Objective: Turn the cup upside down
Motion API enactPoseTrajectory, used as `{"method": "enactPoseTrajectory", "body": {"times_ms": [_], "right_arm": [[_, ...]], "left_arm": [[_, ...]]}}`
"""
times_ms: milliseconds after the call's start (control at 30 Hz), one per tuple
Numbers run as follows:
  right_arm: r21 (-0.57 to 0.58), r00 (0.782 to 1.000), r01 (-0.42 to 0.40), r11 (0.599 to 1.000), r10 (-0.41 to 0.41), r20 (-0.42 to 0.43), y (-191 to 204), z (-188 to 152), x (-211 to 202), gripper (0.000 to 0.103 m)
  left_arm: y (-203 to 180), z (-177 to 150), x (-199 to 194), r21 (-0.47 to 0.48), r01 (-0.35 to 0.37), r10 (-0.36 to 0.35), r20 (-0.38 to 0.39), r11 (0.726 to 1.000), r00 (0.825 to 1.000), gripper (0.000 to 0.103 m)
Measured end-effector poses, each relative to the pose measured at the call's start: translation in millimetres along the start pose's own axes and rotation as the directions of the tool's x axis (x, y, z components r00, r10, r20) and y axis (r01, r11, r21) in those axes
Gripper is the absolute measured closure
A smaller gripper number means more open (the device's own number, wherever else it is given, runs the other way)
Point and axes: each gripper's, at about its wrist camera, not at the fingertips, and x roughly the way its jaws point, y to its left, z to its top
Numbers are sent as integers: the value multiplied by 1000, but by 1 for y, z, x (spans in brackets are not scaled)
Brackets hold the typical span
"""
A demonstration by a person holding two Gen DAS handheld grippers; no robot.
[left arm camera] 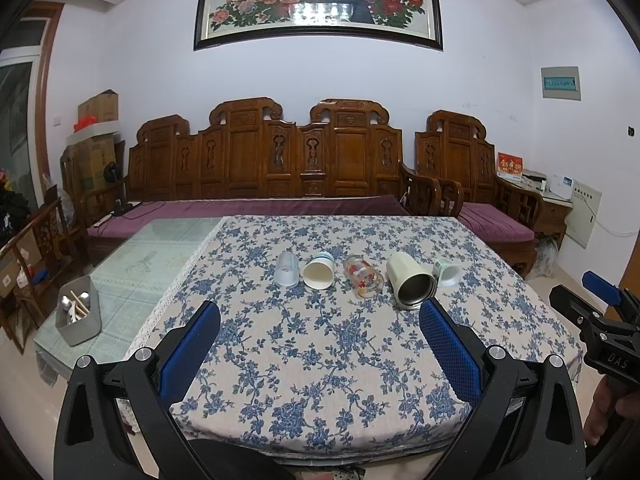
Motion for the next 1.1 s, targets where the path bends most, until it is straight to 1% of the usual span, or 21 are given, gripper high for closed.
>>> {"method": "enactPoseTrajectory", "body": {"times_ms": [567, 833, 933, 1100], "right_arm": [[0, 1000, 1, 1000, -1, 1, 0, 0, 0, 3], [4, 1000, 1, 1000, -1, -12, -1, -3, 4, 3], [7, 1000, 2, 1000, -1, -28, -3, -4, 12, 3], [8, 998, -4, 1000, 5, -59, -13, -3, 34, 3]], "left_arm": [[0, -1, -1, 0, 2, -2, 5, 1000, 1000, 7], [1, -1, 1, 1, 2, -2, -4, 1000, 1000, 7], [1, -1, 8, 6, 3, -3, -21, 1000, 1000, 7], [3, 2, 34, 17, 18, -17, -63, 1000, 998, 7]]}}
